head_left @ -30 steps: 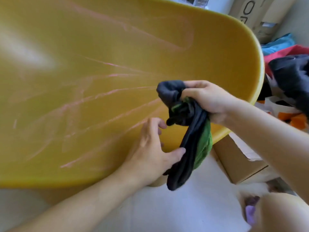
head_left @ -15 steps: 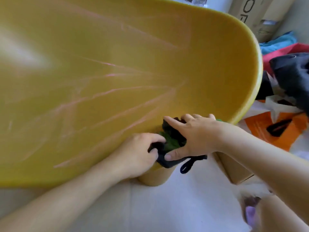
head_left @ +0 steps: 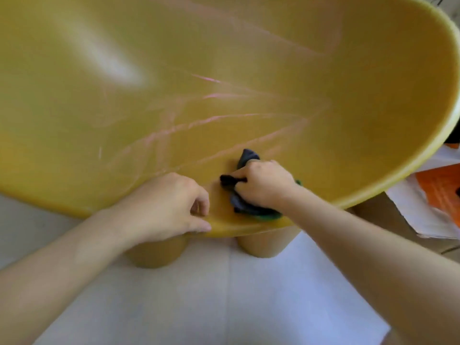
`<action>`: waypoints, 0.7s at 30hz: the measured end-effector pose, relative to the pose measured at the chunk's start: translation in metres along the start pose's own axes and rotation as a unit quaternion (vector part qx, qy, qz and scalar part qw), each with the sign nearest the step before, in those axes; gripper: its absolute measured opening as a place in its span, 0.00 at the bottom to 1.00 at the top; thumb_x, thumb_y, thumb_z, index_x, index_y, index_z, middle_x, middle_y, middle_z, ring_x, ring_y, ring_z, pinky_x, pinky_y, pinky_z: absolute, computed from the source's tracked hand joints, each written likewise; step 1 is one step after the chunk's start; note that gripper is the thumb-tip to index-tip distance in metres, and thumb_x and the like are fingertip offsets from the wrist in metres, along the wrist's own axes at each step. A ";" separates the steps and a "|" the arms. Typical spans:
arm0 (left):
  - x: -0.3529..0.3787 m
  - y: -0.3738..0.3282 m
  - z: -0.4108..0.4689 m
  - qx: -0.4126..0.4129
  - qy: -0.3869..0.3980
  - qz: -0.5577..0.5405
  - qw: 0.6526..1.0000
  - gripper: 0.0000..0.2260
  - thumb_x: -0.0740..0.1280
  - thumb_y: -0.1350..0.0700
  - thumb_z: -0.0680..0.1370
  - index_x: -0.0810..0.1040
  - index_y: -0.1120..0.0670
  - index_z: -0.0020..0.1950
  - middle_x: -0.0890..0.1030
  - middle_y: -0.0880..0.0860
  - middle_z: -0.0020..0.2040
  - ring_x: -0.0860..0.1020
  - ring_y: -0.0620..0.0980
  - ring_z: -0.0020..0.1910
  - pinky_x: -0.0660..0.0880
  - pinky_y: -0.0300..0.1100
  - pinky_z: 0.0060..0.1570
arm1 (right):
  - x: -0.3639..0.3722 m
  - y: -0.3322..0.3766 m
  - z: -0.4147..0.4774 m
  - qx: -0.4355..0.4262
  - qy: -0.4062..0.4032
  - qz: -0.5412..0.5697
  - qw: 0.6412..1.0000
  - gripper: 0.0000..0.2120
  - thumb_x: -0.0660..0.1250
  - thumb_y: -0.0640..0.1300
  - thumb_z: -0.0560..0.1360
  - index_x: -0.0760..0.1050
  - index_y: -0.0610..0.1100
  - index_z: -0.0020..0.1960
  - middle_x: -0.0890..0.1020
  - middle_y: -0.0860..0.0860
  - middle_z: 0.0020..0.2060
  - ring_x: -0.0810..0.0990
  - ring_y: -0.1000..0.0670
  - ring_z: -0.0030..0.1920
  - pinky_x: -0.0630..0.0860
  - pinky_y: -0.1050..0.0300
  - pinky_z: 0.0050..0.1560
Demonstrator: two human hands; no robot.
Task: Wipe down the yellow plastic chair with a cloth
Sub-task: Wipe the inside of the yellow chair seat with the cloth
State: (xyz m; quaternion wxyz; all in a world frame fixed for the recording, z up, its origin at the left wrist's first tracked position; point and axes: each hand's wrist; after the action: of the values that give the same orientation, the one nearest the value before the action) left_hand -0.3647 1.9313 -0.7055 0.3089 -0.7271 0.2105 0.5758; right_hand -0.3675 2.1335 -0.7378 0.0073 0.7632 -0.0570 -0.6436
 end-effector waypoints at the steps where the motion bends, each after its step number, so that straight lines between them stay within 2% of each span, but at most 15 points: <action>1: -0.006 0.006 0.000 -0.013 0.004 0.018 1.000 0.08 0.72 0.45 0.67 0.80 0.48 0.40 0.79 0.46 0.36 0.76 0.47 0.38 0.75 0.44 0.38 | 0.006 0.041 -0.008 -0.065 0.003 0.045 0.997 0.12 0.59 0.52 0.75 0.78 0.48 0.50 0.81 0.46 0.52 0.76 0.41 0.50 0.63 0.56 0.48; 2: -0.012 0.010 -0.001 -0.028 0.013 0.037 0.999 0.08 0.73 0.46 0.66 0.80 0.49 0.36 0.78 0.47 0.33 0.77 0.49 0.36 0.75 0.45 0.34 | 0.006 0.071 -0.014 -0.119 -0.003 0.080 0.990 0.09 0.60 0.50 0.75 0.77 0.48 0.45 0.82 0.46 0.50 0.76 0.42 0.47 0.64 0.57 0.48; 3: -0.018 0.015 -0.002 -0.045 0.026 0.042 0.998 0.09 0.74 0.45 0.65 0.80 0.49 0.34 0.79 0.47 0.32 0.77 0.47 0.35 0.74 0.43 0.32 | 0.005 0.083 -0.016 -0.156 -0.013 0.107 0.982 0.07 0.61 0.49 0.75 0.78 0.51 0.45 0.83 0.47 0.50 0.77 0.43 0.46 0.68 0.57 0.48; 5: -0.026 0.028 -0.007 -0.063 0.049 0.018 0.997 0.11 0.75 0.41 0.64 0.81 0.46 0.37 0.80 0.43 0.35 0.77 0.42 0.37 0.76 0.41 0.37 | 0.001 0.055 -0.009 -0.149 -0.016 0.095 0.984 0.12 0.63 0.47 0.72 0.81 0.56 0.52 0.83 0.50 0.54 0.80 0.44 0.52 0.77 0.53 0.52; 7: -0.027 0.041 -0.014 -0.070 0.045 -0.004 0.997 0.12 0.74 0.38 0.65 0.81 0.44 0.39 0.81 0.40 0.37 0.77 0.40 0.39 0.77 0.42 0.40 | -0.009 -0.006 -0.006 -0.020 -0.008 0.035 0.999 0.17 0.63 0.46 0.72 0.79 0.58 0.58 0.82 0.48 0.56 0.79 0.42 0.55 0.77 0.54 0.52; 9: -0.020 0.052 -0.025 -0.068 0.022 -0.015 0.997 0.12 0.72 0.36 0.66 0.82 0.42 0.41 0.81 0.39 0.39 0.77 0.40 0.42 0.77 0.43 0.43 | -0.019 -0.057 -0.009 0.142 -0.035 -0.024 0.989 0.16 0.62 0.45 0.73 0.78 0.56 0.58 0.81 0.46 0.55 0.76 0.40 0.56 0.74 0.54 0.49; 10: -0.015 0.057 -0.033 -0.062 0.003 -0.003 0.998 0.13 0.70 0.35 0.67 0.82 0.41 0.44 0.80 0.39 0.41 0.77 0.41 0.45 0.77 0.44 0.44 | -0.018 -0.060 -0.009 0.192 -0.031 -0.035 0.980 0.14 0.61 0.46 0.74 0.78 0.53 0.58 0.80 0.45 0.54 0.74 0.39 0.56 0.74 0.53 0.49; 11: -0.008 0.062 -0.040 -0.052 -0.021 0.015 0.998 0.16 0.67 0.32 0.68 0.81 0.40 0.47 0.80 0.39 0.44 0.77 0.42 0.48 0.76 0.45 0.45 | -0.014 -0.045 -0.009 0.198 -0.025 -0.031 0.979 0.12 0.60 0.47 0.75 0.77 0.49 0.56 0.79 0.44 0.52 0.72 0.39 0.56 0.74 0.51 0.49; 12: -0.003 0.067 -0.047 -0.043 -0.050 0.030 0.997 0.20 0.63 0.29 0.67 0.81 0.40 0.49 0.79 0.40 0.46 0.76 0.44 0.50 0.76 0.45 0.46 | -0.006 -0.016 -0.002 0.163 -0.026 -0.007 0.986 0.13 0.59 0.50 0.75 0.76 0.47 0.55 0.79 0.44 0.51 0.72 0.39 0.55 0.74 0.50 0.50; 14: 0.004 0.074 -0.057 -0.036 -0.113 0.023 0.993 0.26 0.57 0.28 0.64 0.83 0.43 0.47 0.80 0.43 0.45 0.77 0.48 0.48 0.76 0.47 0.43 | 0.010 0.067 0.010 0.014 -0.027 0.068 0.997 0.16 0.58 0.53 0.76 0.78 0.49 0.58 0.81 0.45 0.52 0.75 0.39 0.54 0.70 0.50 0.55; 16: 0.008 0.078 -0.061 -0.028 -0.156 0.002 0.987 0.23 0.57 0.34 0.62 0.83 0.48 0.40 0.80 0.48 0.40 0.78 0.54 0.44 0.76 0.49 0.37 | 0.018 0.135 0.005 -0.150 -0.022 0.128 0.980 0.14 0.59 0.52 0.78 0.78 0.55 0.60 0.82 0.47 0.56 0.77 0.41 0.56 0.69 0.51 0.59; 17: 0.007 0.078 -0.062 -0.032 -0.169 -0.001 0.985 0.22 0.57 0.36 0.62 0.83 0.49 0.39 0.79 0.49 0.39 0.78 0.55 0.43 0.76 0.49 0.36 | 0.016 0.140 0.005 -0.196 -0.018 0.143 0.970 0.14 0.59 0.52 0.78 0.78 0.57 0.59 0.82 0.49 0.57 0.77 0.42 0.58 0.70 0.50 0.60; 18: 0.006 0.080 -0.062 -0.036 -0.179 0.007 0.983 0.22 0.57 0.35 0.62 0.83 0.47 0.38 0.80 0.48 0.39 0.78 0.53 0.43 0.75 0.46 0.36 | 0.013 0.127 0.006 -0.205 -0.015 0.142 0.968 0.14 0.59 0.54 0.76 0.78 0.58 0.58 0.81 0.51 0.59 0.77 0.43 0.59 0.71 0.48 0.61; 19: 0.005 0.083 -0.065 -0.037 -0.192 0.030 0.980 0.22 0.57 0.33 0.63 0.83 0.45 0.38 0.80 0.46 0.39 0.78 0.52 0.42 0.72 0.43 0.38 | 0.013 0.100 0.006 -0.173 -0.014 0.112 0.978 0.16 0.58 0.56 0.73 0.77 0.60 0.58 0.80 0.52 0.60 0.76 0.43 0.61 0.72 0.46 0.61; 21: 0.005 0.092 -0.074 -0.031 -0.216 0.079 0.973 0.23 0.57 0.29 0.64 0.83 0.43 0.39 0.80 0.44 0.38 0.78 0.51 0.40 0.66 0.41 0.39 | 0.005 0.035 -0.004 -0.020 -0.014 0.036 0.999 0.18 0.57 0.55 0.72 0.77 0.59 0.60 0.80 0.50 0.61 0.76 0.41 0.61 0.73 0.47 0.60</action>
State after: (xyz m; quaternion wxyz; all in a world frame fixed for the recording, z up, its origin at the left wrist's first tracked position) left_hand -0.3716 1.8140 -0.7188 0.2783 -0.5760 0.1775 0.7479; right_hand -0.3652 2.0976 -0.7388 0.0449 0.7514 -0.0716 -0.6544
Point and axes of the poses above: each hand's wrist, its own z-axis towards the middle knuckle, its own x-axis out of the palm, y = z × x
